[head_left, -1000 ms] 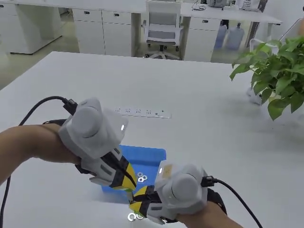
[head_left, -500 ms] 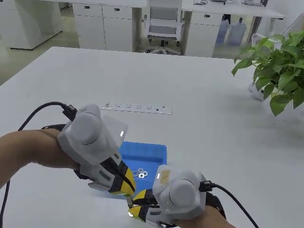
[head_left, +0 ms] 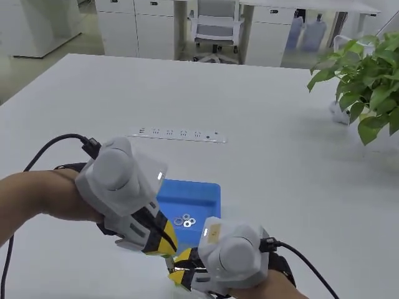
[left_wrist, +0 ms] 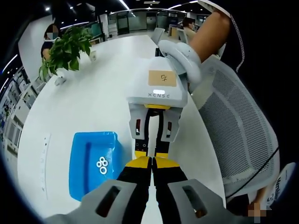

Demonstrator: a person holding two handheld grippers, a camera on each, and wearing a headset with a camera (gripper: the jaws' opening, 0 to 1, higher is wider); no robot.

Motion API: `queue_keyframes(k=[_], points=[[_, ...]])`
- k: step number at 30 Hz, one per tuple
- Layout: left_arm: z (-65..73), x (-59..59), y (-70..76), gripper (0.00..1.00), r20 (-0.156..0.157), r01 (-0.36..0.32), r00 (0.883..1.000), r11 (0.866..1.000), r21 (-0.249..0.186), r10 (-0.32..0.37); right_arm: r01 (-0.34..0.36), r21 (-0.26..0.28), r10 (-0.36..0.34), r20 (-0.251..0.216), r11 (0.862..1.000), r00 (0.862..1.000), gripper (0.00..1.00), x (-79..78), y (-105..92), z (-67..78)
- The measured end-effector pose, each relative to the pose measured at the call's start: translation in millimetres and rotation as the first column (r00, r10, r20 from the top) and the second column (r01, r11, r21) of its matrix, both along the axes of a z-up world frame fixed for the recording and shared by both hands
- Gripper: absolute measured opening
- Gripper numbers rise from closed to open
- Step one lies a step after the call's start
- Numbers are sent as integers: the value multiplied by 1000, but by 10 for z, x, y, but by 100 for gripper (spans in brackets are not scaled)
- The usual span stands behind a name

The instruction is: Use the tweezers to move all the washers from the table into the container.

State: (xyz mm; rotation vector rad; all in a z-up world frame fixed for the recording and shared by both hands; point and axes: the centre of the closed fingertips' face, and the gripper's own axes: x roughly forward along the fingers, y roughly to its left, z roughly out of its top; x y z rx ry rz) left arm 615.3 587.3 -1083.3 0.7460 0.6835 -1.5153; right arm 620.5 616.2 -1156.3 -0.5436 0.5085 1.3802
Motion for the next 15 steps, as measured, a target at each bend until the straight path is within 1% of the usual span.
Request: queue_keyframes(k=[3, 4, 10, 15], points=[[-16, -4, -1, 5, -2, 0, 1000, 1000, -2, 0, -1, -4, 1, -2, 1000, 1000, 11, -3, -3, -18], [-10, -4, -11, 5, -5, -4, 1000, 1000, -8, 4, 0, 0, 0, -3, 1000, 1000, 11, -1, -2, -16], [-5, 17, -31, 5, -4, -8, 1000, 1000, -13, 8, 6, 4, -6, -10, 1000, 1000, 11, 9, -8, -17], [-7, 60, -59, 5, -3, -16, 1000, 1000, -18, 16, 14, -2, -14, -13, 1000, 1000, 12, 25, -19, -27]])
